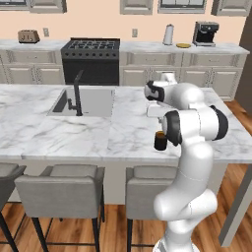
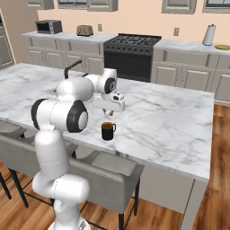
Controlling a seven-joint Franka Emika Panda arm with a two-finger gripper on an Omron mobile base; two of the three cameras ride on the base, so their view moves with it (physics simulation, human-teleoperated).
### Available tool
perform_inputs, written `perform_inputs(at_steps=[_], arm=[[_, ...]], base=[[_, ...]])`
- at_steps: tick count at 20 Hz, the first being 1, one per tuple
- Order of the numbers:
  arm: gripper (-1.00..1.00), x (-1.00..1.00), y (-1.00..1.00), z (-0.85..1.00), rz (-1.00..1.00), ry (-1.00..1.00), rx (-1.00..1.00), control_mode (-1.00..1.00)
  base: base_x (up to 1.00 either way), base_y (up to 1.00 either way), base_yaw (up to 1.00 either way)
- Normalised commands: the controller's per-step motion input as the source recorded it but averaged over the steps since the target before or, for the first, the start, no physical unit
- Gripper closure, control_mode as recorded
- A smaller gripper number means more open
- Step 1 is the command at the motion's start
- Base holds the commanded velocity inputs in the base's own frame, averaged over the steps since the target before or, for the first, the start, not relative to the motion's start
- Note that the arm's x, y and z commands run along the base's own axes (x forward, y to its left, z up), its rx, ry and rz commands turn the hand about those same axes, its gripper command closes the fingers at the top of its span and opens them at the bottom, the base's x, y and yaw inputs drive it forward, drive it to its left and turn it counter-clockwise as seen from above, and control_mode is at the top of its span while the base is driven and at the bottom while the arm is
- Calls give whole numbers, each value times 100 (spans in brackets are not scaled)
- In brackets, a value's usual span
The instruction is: Pick up the marshmallow and place it in the cup of hot chocolate on the dining counter.
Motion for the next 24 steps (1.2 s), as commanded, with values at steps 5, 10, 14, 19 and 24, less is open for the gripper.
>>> perform_inputs(at_steps=[5, 10, 14, 19, 24], arm=[[100, 0, 0, -14, 0, 0, 0, -100], [100, 0, 2, -19, 0, 0, -2, -100], [100, 0, 7, -19, 0, 0, -3, -100], [100, 0, 11, -15, 0, 0, -3, -100], [100, 0, 2, -5, 0, 0, 0, -100]], base=[[0, 0, 0], [0, 0, 0], [0, 0, 0], [0, 0, 0], [0, 0, 0]])
